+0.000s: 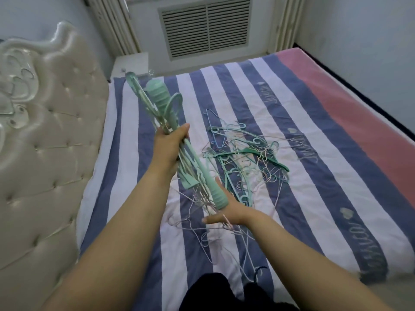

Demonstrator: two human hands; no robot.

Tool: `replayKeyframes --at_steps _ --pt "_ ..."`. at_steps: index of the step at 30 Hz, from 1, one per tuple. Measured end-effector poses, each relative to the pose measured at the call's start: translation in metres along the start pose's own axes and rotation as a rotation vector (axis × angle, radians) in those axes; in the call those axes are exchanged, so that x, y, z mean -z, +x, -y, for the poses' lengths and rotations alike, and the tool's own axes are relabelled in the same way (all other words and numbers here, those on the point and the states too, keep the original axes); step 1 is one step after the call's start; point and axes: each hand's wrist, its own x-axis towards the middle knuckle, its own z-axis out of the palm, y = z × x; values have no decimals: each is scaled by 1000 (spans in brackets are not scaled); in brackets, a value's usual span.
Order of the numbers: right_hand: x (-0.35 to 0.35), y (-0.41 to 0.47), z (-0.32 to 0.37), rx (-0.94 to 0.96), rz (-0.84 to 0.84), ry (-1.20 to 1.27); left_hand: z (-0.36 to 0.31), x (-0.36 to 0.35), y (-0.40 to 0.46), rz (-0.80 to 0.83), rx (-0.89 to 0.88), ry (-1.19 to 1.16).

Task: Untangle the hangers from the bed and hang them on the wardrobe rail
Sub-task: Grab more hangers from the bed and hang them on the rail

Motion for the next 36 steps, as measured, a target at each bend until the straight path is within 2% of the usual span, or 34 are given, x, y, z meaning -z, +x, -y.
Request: replayKeyframes --at_steps 2,5,10,16,19,22,26,30,32,36 --pt "3 -3 6 59 -63 90 -5 -5 -3 -28 -22 -12" --pt "24 -12 17 71 -111 43 -12 -11 -8 -82 -66 -22" --pt "65 -36 20 -49 177 506 -30 -18 -11 -136 -102 -57" --pt "97 -59 8 12 236 687 -44 -28 -13 -113 -72 -219" --pt "116 -73 12 73 132 631 -48 -28 -14 -24 -43 -257" --pt "128 -87 33 212 60 622 -52 -33 -16 135 39 -276" --pt "133 -101 71 364 -44 434 -47 -51 -26 331 137 -188" --pt "140 -111 88 419 -221 248 -47 -58 -23 487 161 -255" --pt "146 -114 88 388 -234 112 -48 -64 -20 479 138 -246" --pt "160 -116 76 312 -233 -39 -46 -75 -13 303 76 -304"
